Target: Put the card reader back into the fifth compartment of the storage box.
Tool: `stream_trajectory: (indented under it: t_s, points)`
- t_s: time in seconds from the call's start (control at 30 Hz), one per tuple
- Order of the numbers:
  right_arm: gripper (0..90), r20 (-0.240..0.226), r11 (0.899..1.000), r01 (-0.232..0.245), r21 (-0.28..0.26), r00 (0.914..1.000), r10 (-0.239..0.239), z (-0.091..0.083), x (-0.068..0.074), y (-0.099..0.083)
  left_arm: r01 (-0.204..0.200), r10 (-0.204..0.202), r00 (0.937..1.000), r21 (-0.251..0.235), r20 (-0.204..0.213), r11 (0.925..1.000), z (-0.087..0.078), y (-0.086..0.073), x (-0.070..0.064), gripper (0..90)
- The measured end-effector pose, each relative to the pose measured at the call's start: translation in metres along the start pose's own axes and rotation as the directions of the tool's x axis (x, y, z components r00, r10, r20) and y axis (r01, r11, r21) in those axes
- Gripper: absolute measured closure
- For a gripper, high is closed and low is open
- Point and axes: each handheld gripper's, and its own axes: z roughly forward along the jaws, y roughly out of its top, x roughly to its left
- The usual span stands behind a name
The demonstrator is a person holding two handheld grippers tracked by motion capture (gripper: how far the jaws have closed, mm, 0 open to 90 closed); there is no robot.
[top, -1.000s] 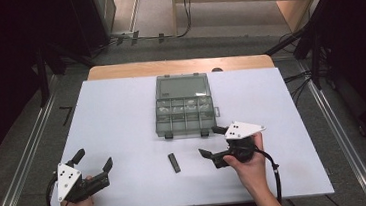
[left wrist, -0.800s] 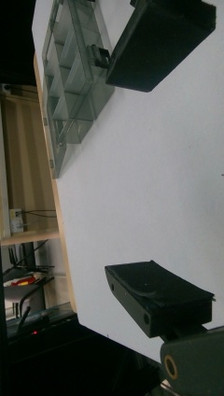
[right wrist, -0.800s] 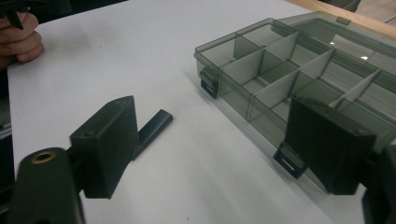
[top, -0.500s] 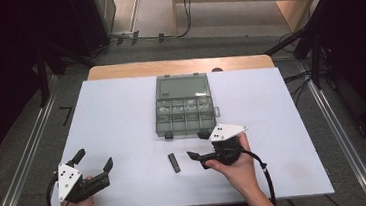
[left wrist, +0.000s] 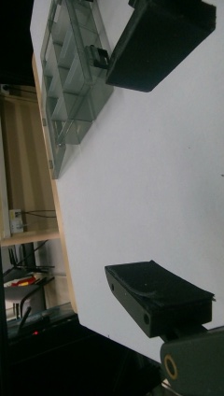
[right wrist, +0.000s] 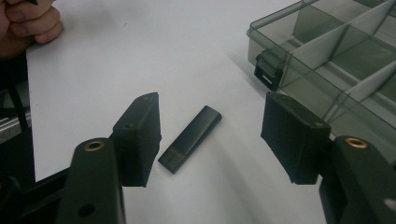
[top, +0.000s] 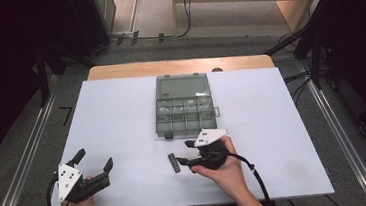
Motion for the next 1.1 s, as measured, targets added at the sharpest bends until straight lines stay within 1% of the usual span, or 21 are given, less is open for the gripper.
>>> stream_trajectory:
  t_s: [0.07, 0.1, 0.17, 0.2, 0.23, 0.3, 0.33, 0.4, 0.43, 0.5, 0.57, 0.63, 0.67, 0.77, 0.8, 0.83, 0.87, 1.03, 1.1]
  points:
    - [43.6, -0.005, 1.0, 0.0, 0.003, 1.0, 0.0, 0.003, 0.002, 0.0, 0.0, 0.0, 1.0, 0.0, 0.0, 1.0, 0.0, 0.0, 0.0, 8.9]
    - [47.7, -0.016, 1.0, 0.0, 0.005, 0.9999, 0.0, 0.005, 0.003, 0.0, 0.0, 0.0, 1.0, 0.0, 0.0, 1.0, 0.0, 0.0, 0.0, 8.9]
    - [54.9, -0.029, 1.0, 0.014, 0.024, 0.9995, -0.013, 0.009, 0.005, -0.001, 0.0, 0.0, 1.0, 0.0, 0.0, 1.0, 0.0, 0.0, 0.0, 8.9]
    - [59.2, -0.035, 0.999, 0.022, 0.046, 0.9992, -0.02, 0.013, 0.007, -0.001, 0.0, 0.0, 1.0, 0.0, 0.0, 1.0, 0.0, 0.0, 0.0, 8.9]
    - [59.2, -0.035, 0.999, 0.022, 0.046, 0.9992, -0.02, 0.013, 0.007, -0.001, 0.0, 0.0, 1.0, 0.0, 0.0, 1.0, 0.0, 0.0, 0.0, 8.9]
    - [61.3, -0.038, 0.998, 0.021, 0.062, 0.9991, -0.019, 0.017, 0.009, -0.002, 0.0, 0.0, 1.0, 0.0, 0.0, 1.0, 0.0, 0.0, 0.0, 8.9]
    - [68.2, -0.056, 0.997, 0.008, 0.071, 0.9984, -0.004, 0.02, 0.009, -0.003, 0.0, 0.0, 1.0, 0.0, 0.001, 1.0, 0.0, 0.0, 0.0, 8.9]
    - [74.4, -0.065, 0.997, 0.013, 0.077, 0.9978, -0.008, 0.022, 0.01, -0.004, 0.0, 0.0, 1.0, 0.0, 0.0, 1.0, 0.0, 0.0, 0.0, 8.9]
    - [74.4, -0.065, 0.997, 0.013, 0.077, 0.9978, -0.008, 0.022, 0.01, -0.004, 0.001, -0.001, 1.0, 0.0, 0.0, 1.0, 0.0, 0.0, 0.0, 8.9]
    - [83.3, -0.094, 0.996, 0.03, 0.082, 0.9954, -0.022, 0.026, 0.013, -0.004, 0.001, -0.001, 1.0, -0.001, 0.001, 1.0, 0.0, 0.0, 0.0, 8.9]
    - [86.9, -0.101, 0.995, 0.043, 0.094, 0.9943, -0.033, 0.03, 0.016, -0.005, 0.001, -0.001, 1.0, 0.0, 0.0, 1.0, 0.0, 0.0, 0.0, 8.9]
    - [87.3, -0.103, 0.993, 0.048, 0.11, 0.9941, -0.036, 0.033, 0.018, -0.006, 0.001, -0.001, 1.0, -0.002, 0.002, 1.0, 0.0, 0.0, 0.001, 8.9]
    - [87.4, -0.117, 0.991, 0.054, 0.121, 0.9924, -0.04, 0.036, 0.02, -0.007, 0.0, 0.0, 1.0, -0.002, 0.003, 1.0, 0.0, 0.0, 0.001, 8.9]
    - [87.4, -0.117, 0.989, 0.061, 0.133, 0.9921, -0.045, 0.039, 0.023, -0.007, 0.0, 0.0, 1.0, -0.002, 0.003, 1.0, 0.0, 0.0, 0.001, 8.9]
    - [87.4, -0.126, 0.986, 0.072, 0.147, 0.9906, -0.053, 0.042, 0.025, -0.008, 0.0, 0.0, 1.0, -0.001, 0.003, 1.0, 0.0, 0.0, 0.001, 8.9]
    - [87.4, -0.126, 0.986, 0.072, 0.147, 0.9906, -0.053, 0.042, 0.025, -0.008, 0.001, -0.001, 1.0, -0.001, 0.002, 1.0, 0.0, 0.0, 0.0, 8.9]
    - [87.4, -0.123, 0.984, 0.078, 0.16, 0.9907, -0.058, 0.044, 0.027, -0.009, 0.0, 0.0, 1.0, 0.0, 0.001, 1.0, 0.0, 0.0, 0.0, 8.9]
    - [87.5, -0.118, 0.979, 0.086, 0.185, 0.9909, -0.064, 0.048, 0.03, -0.011, 0.001, -0.001, 1.0, 0.0, 0.001, 1.0, 0.0, 0.0, 0.0, 8.9]
    - [87.5, -0.114, 0.978, 0.096, 0.185, 0.9907, -0.075, 0.048, 0.03, -0.011, 0.0, 0.0, 1.0, 0.0, 0.001, 1.0, 0.0, 0.0, 0.0, 8.9]
